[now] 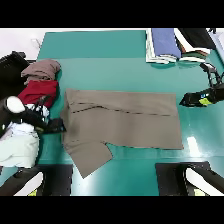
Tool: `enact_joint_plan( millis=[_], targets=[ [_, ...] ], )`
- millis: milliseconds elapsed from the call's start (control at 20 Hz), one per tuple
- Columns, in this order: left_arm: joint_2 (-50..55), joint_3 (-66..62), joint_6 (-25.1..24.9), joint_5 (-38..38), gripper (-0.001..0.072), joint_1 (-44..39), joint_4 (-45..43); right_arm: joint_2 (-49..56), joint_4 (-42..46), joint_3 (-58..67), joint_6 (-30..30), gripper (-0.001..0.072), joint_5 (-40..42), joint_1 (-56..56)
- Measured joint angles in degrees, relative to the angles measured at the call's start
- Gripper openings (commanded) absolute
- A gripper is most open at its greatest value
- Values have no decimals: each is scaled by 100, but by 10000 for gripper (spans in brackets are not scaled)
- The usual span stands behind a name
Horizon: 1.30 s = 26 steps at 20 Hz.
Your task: Fold the shirts.
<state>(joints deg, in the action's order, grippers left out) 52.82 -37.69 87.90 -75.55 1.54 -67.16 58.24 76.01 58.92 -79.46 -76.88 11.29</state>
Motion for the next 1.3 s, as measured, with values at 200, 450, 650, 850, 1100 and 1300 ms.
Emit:
enact_joint_plan(
  millis=[200, 450, 650, 850, 1100, 1300],
  targets=[
    [-638, 1023, 238, -72, 479, -210, 328, -190, 0, -208, -2, 409, 24, 0],
    [-833, 1539, 608, 273, 478, -826, 470, -251, 0, -271, -4, 409, 22, 0],
    [-870, 1639, 741, 586, 37, -981, 577, -262, 37, -315, -4, 409, -142, 0],
    [-876, 1609, 702, 678, 30, -1025, 619, -319, 358, -802, -2, 417, -393, 146],
    [-879, 1453, 535, 693, 30, -1040, 627, -356, 514, -1937, 7, 520, -634, 1250],
    [-879, 1414, 483, 699, 30, -1040, 634, -138, 57, -2734, 144, 429, -667, 1869]
  ],
)
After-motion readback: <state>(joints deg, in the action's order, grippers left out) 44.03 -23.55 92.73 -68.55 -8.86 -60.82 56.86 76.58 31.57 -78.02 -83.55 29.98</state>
